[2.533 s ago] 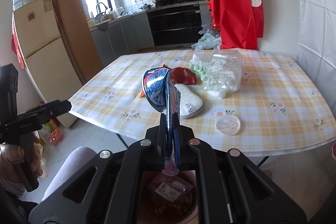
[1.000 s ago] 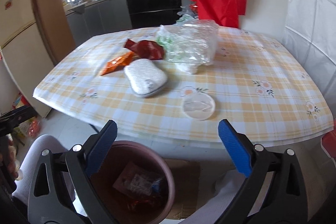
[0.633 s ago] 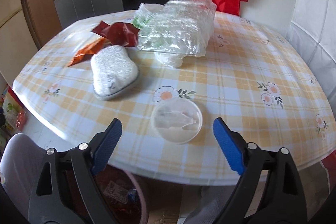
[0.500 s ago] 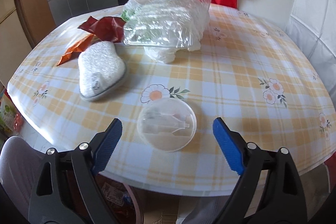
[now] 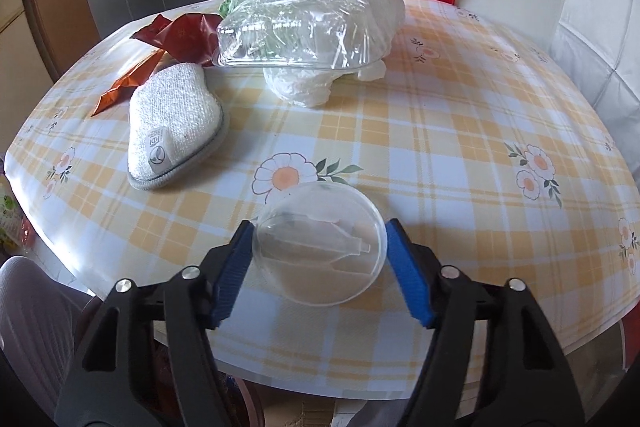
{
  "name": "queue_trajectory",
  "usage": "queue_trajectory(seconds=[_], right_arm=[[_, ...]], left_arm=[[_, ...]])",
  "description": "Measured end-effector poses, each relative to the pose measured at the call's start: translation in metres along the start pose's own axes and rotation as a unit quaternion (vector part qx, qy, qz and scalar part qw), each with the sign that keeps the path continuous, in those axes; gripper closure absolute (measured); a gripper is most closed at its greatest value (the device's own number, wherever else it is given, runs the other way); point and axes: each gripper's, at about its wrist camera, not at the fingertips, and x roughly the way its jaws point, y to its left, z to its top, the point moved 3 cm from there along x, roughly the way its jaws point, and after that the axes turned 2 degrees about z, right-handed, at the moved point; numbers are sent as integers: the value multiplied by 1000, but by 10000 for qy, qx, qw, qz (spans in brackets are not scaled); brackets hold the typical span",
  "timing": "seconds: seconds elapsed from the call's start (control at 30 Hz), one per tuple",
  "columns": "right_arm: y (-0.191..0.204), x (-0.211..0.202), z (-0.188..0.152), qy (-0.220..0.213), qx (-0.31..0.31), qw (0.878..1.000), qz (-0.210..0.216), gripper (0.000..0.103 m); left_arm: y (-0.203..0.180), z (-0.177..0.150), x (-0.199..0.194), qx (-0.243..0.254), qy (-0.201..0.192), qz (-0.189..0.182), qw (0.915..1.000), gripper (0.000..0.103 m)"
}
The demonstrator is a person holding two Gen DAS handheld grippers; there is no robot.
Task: Collect trash
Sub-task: 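Grasp the clear round plastic lid with the right tool, then grasp the orange snack packet with the left tool while the right tool holds the lid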
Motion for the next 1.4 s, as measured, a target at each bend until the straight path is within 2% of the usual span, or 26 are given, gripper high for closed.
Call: queue_trajectory(seconds=[0.13,0.37,0.5,0.57,0.63,0.73,0.87,0.97,1.13,1.27,1.4], right_arm=[[7,-2,0,-41,-18,9998,181,36],[22,-28,15,-403,11,9980,486,36],[28,-43,26,-599,-33,9964,592,36],[28,-49,29,-671,36,9957,635,36],[25,-52,29,-705,137,9952,672,36],[19,-54,29,-736,245,9944,711,36],[14,-50,31,-737,306,9943,706,36],[14,-49,31,-754,338,9940,715,36],[12,-49,33,-758,375,9938,725,36],[10,-49,33,-759,373,9938,716,36],[8,-51,33,-755,365,9940,702,36]], left_arm=[[2,0,2,-15,7,15,10000,6],[-1,11,11,13,-14,-63,10000,6],[-14,35,20,260,-152,-152,9994,6],[-20,52,26,460,-240,-229,9984,10],[-22,70,35,624,-186,-468,9968,13],[-20,91,49,804,-145,-509,9954,15],[-33,110,78,1583,-73,-322,9868,21],[-43,115,104,1872,84,-215,9821,26],[-57,123,132,2069,133,-102,9782,28],[-67,127,149,2514,95,216,9676,33],[-62,130,161,2378,192,267,9708,38]])
